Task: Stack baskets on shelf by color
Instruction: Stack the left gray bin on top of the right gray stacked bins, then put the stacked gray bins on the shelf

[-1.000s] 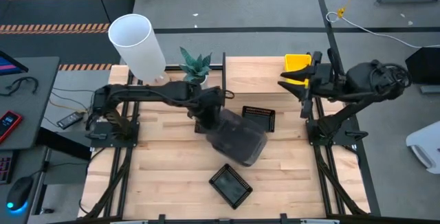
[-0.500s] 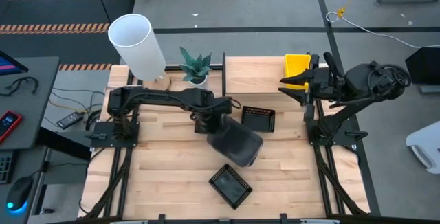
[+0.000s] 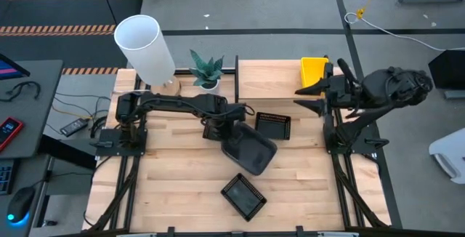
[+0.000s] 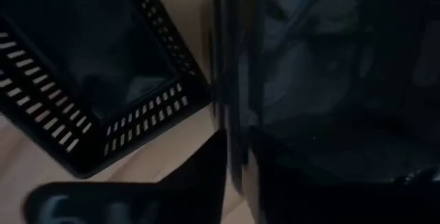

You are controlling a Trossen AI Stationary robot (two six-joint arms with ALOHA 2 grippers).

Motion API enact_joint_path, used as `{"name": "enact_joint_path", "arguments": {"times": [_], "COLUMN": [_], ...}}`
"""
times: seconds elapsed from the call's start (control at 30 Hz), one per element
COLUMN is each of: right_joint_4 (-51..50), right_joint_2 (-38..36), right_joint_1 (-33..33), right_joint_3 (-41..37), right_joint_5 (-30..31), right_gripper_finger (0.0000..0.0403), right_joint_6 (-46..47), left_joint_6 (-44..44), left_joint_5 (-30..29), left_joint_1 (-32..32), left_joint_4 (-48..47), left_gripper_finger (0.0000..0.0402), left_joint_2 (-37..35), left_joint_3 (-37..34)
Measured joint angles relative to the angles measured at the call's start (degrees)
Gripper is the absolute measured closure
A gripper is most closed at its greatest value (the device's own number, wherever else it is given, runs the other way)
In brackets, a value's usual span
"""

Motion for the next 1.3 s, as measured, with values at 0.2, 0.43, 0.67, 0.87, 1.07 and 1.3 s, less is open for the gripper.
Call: {"name": "enact_joint_path", "arguments": {"times": [0.2, 0.43, 0.67, 0.87, 1.07, 1.3], "right_joint_4": [-6.29, -9.46, -8.31, -7.90, -7.17, -7.49], "right_joint_2": [1.81, 6.55, 9.72, 13.85, 21.08, 29.12], "right_joint_1": [-0.02, -0.02, 0.00, -0.01, -0.38, -2.06], "right_joint_3": [-0.06, -5.11, -7.71, -10.88, -11.87, -11.88], "right_joint_5": [-5.97, -9.31, -19.25, -20.19, -20.04, -24.08], "right_gripper_finger": [0.0282, 0.0282, 0.0263, 0.0225, 0.0172, 0.0119], "right_joint_6": [5.69, 9.56, 8.97, 6.85, 3.98, -2.77], "left_joint_6": [5.91, 17.65, 26.37, 31.63, 32.48, 32.47], "left_joint_5": [4.66, 2.50, -8.60, -11.89, -19.00, -20.48], "left_joint_1": [1.04, 2.27, 2.46, 3.44, 3.34, 3.29], "left_joint_4": [-1.48, -3.38, -6.24, -5.52, -3.18, -3.42], "left_gripper_finger": [0.0264, 0.0253, 0.0277, 0.0285, 0.0285, 0.0285], "left_joint_2": [-0.16, -3.43, -9.10, -14.13, -18.72, -23.79], "left_joint_3": [0.00, -0.01, 0.00, -0.02, -0.02, 0.04]}}
